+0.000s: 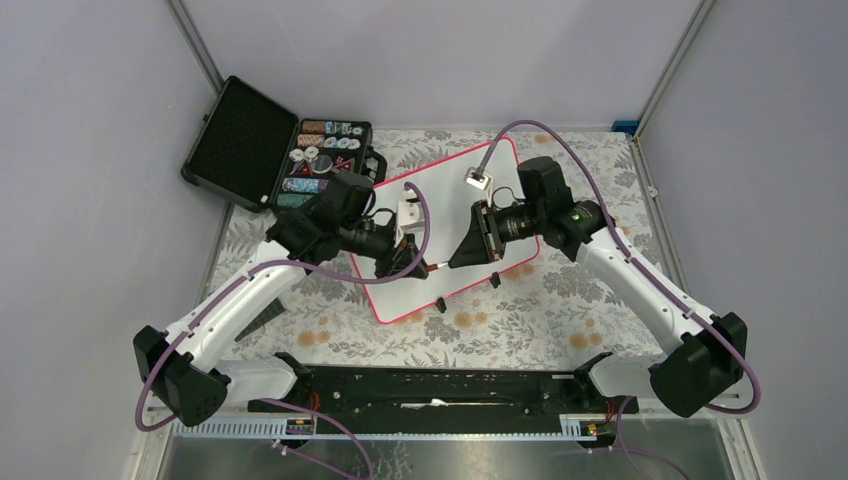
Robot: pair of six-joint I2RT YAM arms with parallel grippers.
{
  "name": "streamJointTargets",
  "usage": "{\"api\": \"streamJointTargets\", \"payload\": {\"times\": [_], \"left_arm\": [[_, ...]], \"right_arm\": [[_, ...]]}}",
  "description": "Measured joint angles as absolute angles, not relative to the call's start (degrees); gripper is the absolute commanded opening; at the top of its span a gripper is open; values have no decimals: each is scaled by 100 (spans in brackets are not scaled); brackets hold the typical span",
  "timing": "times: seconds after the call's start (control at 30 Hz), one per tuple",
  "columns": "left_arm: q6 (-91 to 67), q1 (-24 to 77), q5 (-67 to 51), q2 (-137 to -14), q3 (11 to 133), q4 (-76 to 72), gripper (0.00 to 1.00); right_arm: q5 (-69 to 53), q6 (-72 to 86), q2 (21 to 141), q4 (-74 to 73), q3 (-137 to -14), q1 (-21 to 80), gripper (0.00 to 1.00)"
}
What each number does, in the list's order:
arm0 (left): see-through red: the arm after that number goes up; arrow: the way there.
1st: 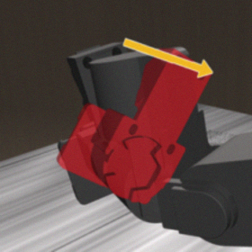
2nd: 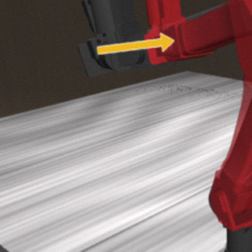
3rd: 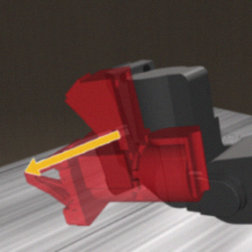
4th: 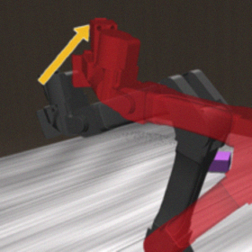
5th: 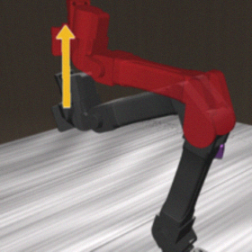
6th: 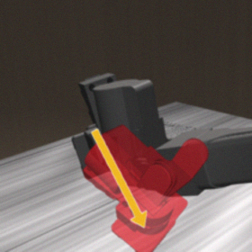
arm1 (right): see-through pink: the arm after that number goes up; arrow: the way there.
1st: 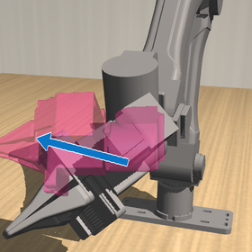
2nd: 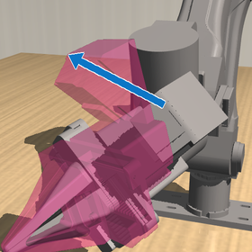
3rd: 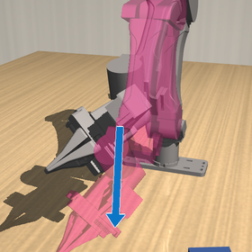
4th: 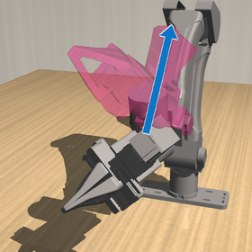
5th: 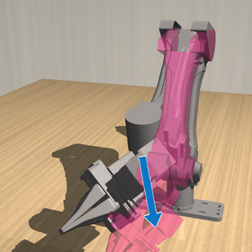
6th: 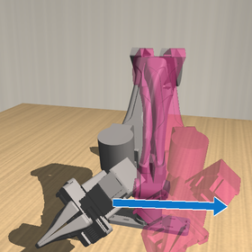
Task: Write a sentence on the whiteboard
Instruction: Open the whiteboard marker at the center of the board, then place the pen cap at the center of the board.
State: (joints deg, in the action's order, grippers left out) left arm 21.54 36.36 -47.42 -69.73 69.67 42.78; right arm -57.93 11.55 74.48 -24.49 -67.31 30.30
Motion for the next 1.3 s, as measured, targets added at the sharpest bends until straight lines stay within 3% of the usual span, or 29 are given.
{"api": "streamJointTargets", "payload": {"times": [0.57,0.77,1.07,1.3], "left_arm": [[2456,3686,-4169,-7161,6783,5380,0],[2412,4932,-3734,-7660,6790,5017,0],[2102,6453,-2615,-9325,7054,3795,0],[1826,6759,-2064,-10407,7518,3076,0]], "right_arm": [[-5680,-110,7426,-4060,-7889,1712,0],[-5824,-148,7540,-4139,-7889,410,0],[-5815,349,7548,-3601,-7736,-412,0],[-5902,867,7548,-2961,-7373,-1020,0]]}}
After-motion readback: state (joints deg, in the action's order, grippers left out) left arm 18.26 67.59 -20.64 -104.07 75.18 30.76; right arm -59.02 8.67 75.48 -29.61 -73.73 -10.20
